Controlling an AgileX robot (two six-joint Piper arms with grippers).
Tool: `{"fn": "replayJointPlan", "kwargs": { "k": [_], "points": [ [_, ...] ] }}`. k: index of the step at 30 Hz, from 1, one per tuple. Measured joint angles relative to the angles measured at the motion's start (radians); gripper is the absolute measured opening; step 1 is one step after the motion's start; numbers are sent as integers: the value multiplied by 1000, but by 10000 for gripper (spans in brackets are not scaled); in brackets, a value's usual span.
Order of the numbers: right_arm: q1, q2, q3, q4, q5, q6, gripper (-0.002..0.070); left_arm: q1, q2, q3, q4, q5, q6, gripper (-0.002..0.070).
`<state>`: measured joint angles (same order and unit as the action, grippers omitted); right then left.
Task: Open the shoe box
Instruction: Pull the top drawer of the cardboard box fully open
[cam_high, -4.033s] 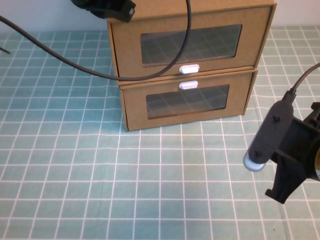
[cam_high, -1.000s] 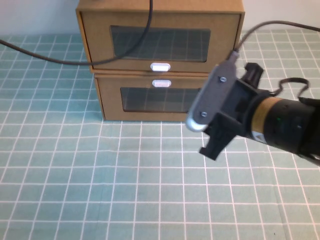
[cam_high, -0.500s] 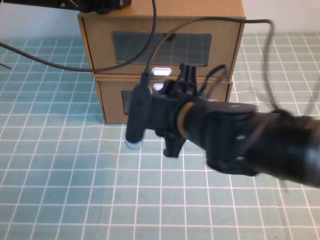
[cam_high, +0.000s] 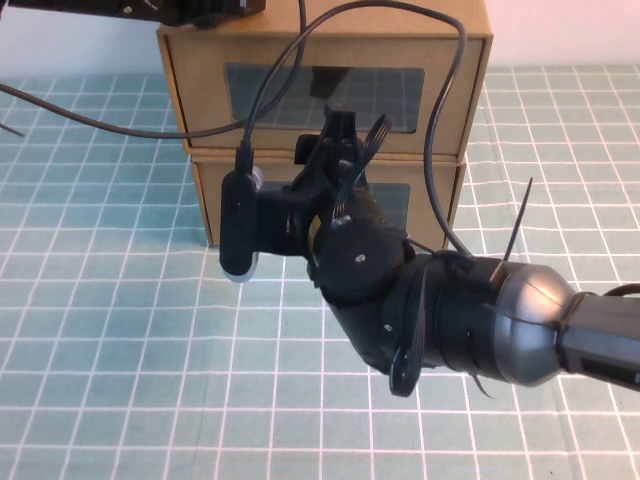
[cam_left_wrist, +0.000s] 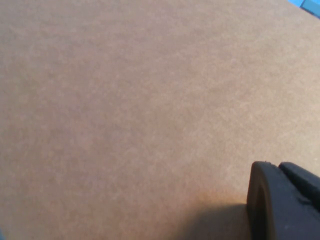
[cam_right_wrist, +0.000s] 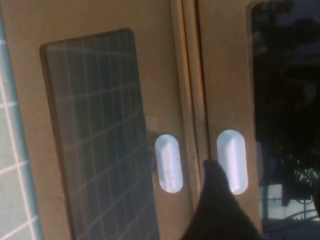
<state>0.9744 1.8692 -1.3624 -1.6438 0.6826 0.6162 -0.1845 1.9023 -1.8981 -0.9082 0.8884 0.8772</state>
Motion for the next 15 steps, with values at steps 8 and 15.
{"fn": "replayJointPlan", "kwargs": {
  "k": [8, 15],
  "points": [
    [-23, 46, -4, -4, 8, 5, 368, 0, 0, 0, -1, 1, -4, -3],
    [-46, 108, -96, -4, 32, 9, 368, 1, 0, 0, -5, 4, -6, -3]
  ]
}}
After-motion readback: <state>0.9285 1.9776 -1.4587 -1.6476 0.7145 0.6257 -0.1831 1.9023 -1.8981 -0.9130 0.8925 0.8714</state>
